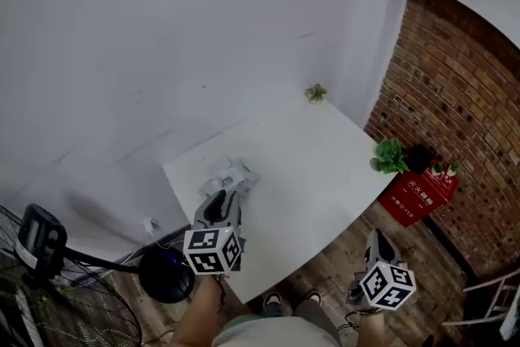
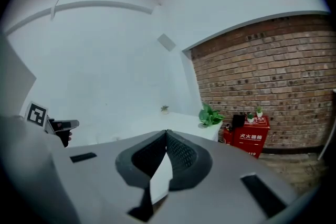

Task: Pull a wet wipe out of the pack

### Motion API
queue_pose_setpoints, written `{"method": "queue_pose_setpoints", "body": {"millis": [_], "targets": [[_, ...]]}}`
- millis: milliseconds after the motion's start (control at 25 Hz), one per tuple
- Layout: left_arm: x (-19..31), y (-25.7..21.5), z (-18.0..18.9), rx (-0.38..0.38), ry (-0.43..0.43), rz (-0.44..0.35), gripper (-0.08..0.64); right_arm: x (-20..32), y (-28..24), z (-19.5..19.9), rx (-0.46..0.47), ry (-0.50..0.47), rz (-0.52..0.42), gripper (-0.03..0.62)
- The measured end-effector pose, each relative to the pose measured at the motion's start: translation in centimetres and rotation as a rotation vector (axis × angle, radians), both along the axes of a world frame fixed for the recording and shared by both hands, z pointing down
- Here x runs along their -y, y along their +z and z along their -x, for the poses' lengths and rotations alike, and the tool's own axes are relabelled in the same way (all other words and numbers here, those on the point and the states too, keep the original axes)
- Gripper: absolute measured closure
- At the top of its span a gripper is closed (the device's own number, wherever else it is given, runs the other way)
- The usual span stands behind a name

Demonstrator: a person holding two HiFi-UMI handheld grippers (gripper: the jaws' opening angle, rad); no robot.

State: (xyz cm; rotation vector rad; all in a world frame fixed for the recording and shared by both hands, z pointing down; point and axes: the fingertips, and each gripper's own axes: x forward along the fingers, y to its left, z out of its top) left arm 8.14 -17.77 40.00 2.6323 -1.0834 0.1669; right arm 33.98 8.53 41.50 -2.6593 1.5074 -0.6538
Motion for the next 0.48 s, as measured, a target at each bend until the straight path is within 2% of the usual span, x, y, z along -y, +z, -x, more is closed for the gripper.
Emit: {"method": "queue_pose_setpoints", "body": {"millis": [480], "targets": [[3.0, 1.7, 5.5, -0.004, -0.239, 0.046, 0.460, 15.4, -1.0, 2.7, -0.031, -0.358, 0.021, 0.591]]}}
